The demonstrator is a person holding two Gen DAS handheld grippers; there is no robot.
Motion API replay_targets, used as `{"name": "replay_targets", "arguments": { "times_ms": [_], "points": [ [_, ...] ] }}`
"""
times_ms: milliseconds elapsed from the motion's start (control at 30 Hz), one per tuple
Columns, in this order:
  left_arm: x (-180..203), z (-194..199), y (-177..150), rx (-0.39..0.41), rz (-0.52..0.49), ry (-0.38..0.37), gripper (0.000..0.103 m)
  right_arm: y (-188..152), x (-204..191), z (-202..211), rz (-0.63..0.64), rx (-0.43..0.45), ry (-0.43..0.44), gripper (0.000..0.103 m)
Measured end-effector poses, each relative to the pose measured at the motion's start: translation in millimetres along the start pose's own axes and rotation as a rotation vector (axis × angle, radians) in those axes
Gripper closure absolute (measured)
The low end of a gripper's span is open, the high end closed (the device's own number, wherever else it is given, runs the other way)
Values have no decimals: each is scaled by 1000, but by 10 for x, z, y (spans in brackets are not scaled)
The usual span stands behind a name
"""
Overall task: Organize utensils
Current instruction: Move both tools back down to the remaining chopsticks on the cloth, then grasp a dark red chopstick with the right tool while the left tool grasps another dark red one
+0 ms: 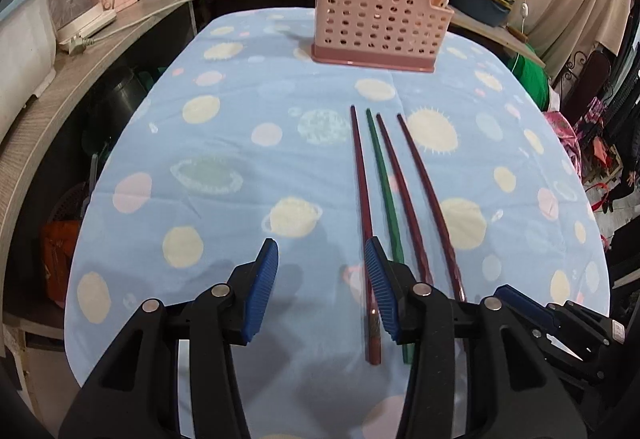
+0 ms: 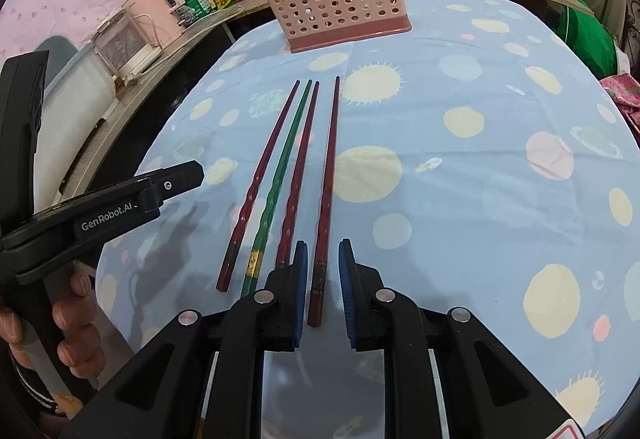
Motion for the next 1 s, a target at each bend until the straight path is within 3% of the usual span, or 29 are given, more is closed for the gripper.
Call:
{"name": "replay_targets", "arguments": {
  "times_ms": [500, 633, 1000],
  "points": [
    [-40, -56, -310, -50, 3, -5, 59, -189, -72, -139, 27, -35, -15, 86],
    [-17, -46, -354, -52, -4, -8, 54, -202, -49, -142, 40, -28, -45, 94],
    [89, -82, -446, -75, -25, -25, 53, -244, 75, -76, 2, -9, -77, 96]
  ]
}}
Point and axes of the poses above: each gripper's, at about its wrist camera, not at the fingertips, and z roughly against the way its jaws point, x to its right, y to its top, the point moved 8 cm from there along -z, roughly the way its jaws point, and after that the axes turned 5 degrees about z, right-handed, at the moved point
